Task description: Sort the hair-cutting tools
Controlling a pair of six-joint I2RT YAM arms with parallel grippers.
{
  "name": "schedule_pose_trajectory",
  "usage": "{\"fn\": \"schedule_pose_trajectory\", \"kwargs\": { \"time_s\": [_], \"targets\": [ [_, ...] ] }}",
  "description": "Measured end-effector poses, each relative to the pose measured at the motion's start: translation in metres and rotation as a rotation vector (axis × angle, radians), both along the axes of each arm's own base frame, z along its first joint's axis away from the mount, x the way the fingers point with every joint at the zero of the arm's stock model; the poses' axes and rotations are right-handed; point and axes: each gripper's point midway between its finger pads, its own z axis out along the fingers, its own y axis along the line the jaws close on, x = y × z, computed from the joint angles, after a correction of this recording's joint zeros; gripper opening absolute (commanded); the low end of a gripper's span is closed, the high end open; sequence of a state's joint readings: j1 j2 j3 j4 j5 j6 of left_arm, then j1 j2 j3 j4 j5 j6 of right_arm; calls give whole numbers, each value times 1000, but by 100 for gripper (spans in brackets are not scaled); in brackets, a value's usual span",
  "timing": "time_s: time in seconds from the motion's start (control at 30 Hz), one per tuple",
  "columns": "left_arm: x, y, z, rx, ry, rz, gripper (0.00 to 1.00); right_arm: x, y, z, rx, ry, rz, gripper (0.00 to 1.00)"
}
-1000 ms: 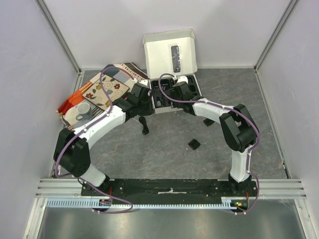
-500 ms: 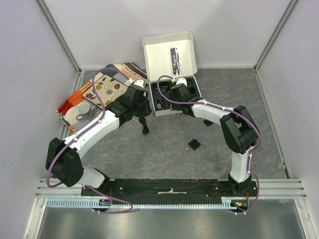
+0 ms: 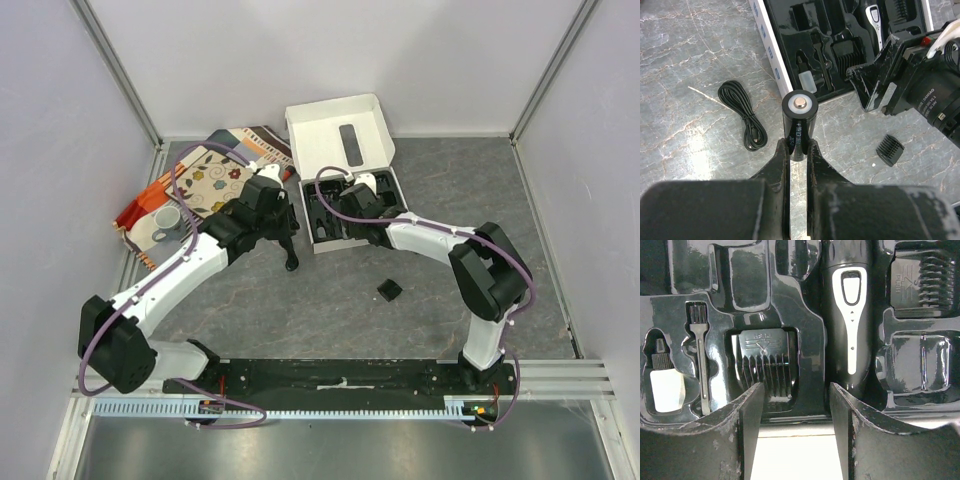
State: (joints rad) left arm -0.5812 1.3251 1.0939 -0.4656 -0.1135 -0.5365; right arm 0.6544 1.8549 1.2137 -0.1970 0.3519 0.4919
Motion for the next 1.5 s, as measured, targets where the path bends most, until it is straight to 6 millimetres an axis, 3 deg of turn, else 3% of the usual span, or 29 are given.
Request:
{"fn": "schedule_pose_trajectory", "kwargs": {
  "time_s": [0.37,0.67,0.83,0.97,1.07,1.17,1.33,1.5],
  "targets": [
    [-11,1,10,-20,-13,-10,2,-51,0,-2,37,57,-60,62],
    [-18,-5,10,-23,3,-33,2,-72,-1,2,-10,69,-93,65],
    [-9,-23,23,-35,10,-64,2,-65,-2,39,-40,8,-96,68],
    [3,-45,34,-49,10,-98,2,-63,-11,93,-13,-96,-97,70],
    [13,-64,34,-53,23,-124,2,-66,-23,128,3,-165,-101,70],
    [26,-84,27,-48,46,-145,2,-72,-36,149,0,-202,-107,70],
    [49,-114,3,-35,110,-179,2,-85,-56,163,-4,-234,-114,70],
    [67,-134,-23,-13,171,-191,2,-100,-72,154,-28,-218,-114,70]
  ]
}}
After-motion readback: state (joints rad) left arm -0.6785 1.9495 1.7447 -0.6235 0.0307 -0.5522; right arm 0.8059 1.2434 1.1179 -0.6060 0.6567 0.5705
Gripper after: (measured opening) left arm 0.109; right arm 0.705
